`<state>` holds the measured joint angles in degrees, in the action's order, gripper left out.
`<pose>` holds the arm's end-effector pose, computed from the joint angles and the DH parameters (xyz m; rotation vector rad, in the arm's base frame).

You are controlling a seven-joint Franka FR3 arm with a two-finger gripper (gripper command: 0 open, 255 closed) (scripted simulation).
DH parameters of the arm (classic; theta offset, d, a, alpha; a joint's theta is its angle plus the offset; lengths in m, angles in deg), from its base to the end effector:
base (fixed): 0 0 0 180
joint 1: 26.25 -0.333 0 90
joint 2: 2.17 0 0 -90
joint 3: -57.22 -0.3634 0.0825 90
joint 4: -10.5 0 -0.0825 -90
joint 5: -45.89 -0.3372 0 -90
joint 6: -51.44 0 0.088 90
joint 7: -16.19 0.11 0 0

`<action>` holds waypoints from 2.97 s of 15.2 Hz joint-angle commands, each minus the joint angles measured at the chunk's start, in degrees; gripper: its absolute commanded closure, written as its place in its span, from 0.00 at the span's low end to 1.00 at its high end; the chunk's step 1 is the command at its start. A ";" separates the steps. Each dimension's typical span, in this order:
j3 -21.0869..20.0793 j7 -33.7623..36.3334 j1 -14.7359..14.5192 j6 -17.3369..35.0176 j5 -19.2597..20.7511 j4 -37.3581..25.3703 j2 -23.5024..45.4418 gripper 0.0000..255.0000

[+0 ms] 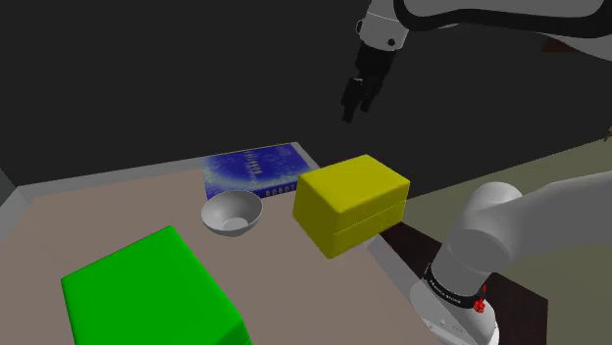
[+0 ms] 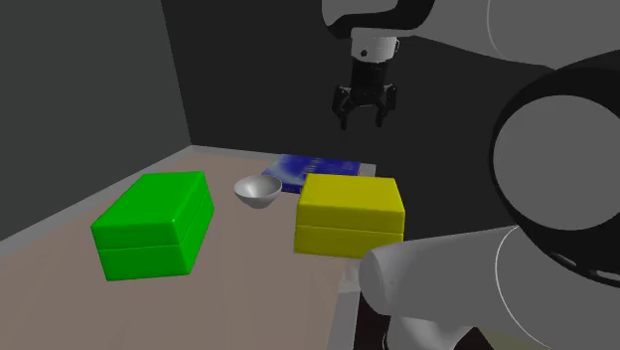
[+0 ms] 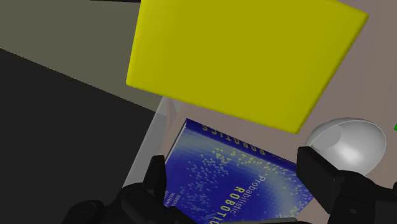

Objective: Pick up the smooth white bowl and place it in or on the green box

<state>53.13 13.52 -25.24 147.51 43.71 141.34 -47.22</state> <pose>0.2372 0.0282 0.6618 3.1130 0.1298 0.2780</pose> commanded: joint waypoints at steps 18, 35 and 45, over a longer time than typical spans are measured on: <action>-14.44 19.20 -1.11 24.67 -6.36 1.21 23.46 0.00; -19.96 29.11 -0.89 38.26 -1.97 -2.14 40.66 0.00; -19.96 29.11 -0.89 38.27 -1.97 -2.14 40.66 1.00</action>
<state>33.18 42.64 -26.12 185.78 41.74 139.20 -6.57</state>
